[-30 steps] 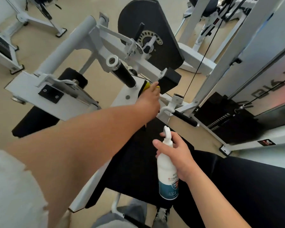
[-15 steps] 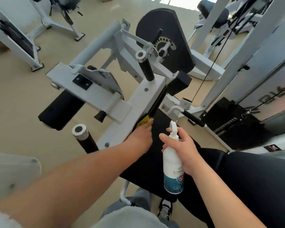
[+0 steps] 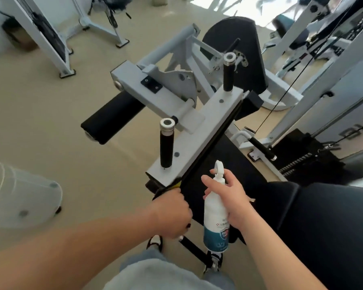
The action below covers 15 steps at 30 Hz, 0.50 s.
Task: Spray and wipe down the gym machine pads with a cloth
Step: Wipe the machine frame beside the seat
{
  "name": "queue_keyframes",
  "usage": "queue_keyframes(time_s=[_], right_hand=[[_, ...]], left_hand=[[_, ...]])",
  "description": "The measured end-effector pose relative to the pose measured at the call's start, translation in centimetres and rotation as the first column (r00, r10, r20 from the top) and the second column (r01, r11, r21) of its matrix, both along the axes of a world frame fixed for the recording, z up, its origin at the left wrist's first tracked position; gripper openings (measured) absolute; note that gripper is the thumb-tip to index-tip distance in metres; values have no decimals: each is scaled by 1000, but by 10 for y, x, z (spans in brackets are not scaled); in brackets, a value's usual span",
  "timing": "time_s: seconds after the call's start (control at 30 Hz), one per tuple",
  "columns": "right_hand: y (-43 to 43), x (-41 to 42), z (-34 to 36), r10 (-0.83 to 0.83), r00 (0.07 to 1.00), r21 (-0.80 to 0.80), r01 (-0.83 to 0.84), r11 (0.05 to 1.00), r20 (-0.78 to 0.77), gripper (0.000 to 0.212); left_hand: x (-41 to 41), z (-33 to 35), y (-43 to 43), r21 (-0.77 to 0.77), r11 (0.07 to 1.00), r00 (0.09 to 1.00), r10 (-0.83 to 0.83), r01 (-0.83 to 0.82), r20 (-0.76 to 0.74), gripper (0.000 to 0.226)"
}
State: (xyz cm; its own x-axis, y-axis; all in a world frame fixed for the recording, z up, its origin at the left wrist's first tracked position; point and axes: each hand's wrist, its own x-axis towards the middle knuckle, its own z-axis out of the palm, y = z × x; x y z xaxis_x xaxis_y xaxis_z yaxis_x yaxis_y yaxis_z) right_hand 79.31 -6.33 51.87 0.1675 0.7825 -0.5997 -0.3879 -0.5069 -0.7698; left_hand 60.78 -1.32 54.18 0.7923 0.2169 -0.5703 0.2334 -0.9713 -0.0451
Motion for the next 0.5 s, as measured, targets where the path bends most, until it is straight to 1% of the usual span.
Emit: queue_keyframes(time_s=[0.07, 0.1, 0.17, 0.2, 0.23, 0.27, 0.3, 0.33, 0.4, 0.43, 0.47, 0.5], right_hand=[[-7, -10, 1, -90, 996, -5, 90, 996, 18, 58], [-11, -13, 4, -135, 991, -8, 135, 991, 25, 59], [-19, -21, 7, -266, 964, -10, 266, 964, 22, 51], [-23, -24, 9, -313, 950, -12, 313, 950, 19, 48], [-28, -30, 10, -349, 937, -13, 349, 937, 31, 46], [-34, -35, 11, -383, 923, -10, 383, 924, 46, 45], [-37, -41, 12, -401, 914, -4, 402, 916, 61, 45], [-43, -48, 13, -417, 906, 1, 418, 909, 73, 45], [-50, -63, 16, -432, 898, 7, 433, 901, 86, 47], [-53, -69, 17, -441, 894, 6, 442, 897, 77, 47], [-55, -76, 19, -450, 891, 6, 450, 893, 57, 46], [-55, -82, 20, -452, 891, 1, 452, 892, 39, 45]], left_hand=[[11, 1, 19, 103, 984, 979, -156, 143, 133, 35], [17, 0, 24, 158, 970, 959, -213, 184, 189, 30], [19, -6, 33, 279, 930, 931, -300, 238, 207, 22], [18, -13, 34, 353, 893, 937, -334, 278, 107, 24], [12, -26, 32, 399, 847, 928, -372, 350, -24, 30], [8, -34, 30, 438, 785, 898, -406, 438, -170, 39], [1, -43, 27, 451, 738, 865, -425, 502, -267, 46], [-5, -48, 23, 418, 727, 834, -417, 544, -361, 50], [-20, -54, 12, 342, 705, 752, -414, 621, -513, 48], [-29, -59, 10, 311, 717, 737, -405, 624, -541, 43], [-41, -63, 14, 276, 763, 741, -364, 585, -563, 37], [-54, -62, 21, 255, 832, 790, -306, 493, -531, 34]])
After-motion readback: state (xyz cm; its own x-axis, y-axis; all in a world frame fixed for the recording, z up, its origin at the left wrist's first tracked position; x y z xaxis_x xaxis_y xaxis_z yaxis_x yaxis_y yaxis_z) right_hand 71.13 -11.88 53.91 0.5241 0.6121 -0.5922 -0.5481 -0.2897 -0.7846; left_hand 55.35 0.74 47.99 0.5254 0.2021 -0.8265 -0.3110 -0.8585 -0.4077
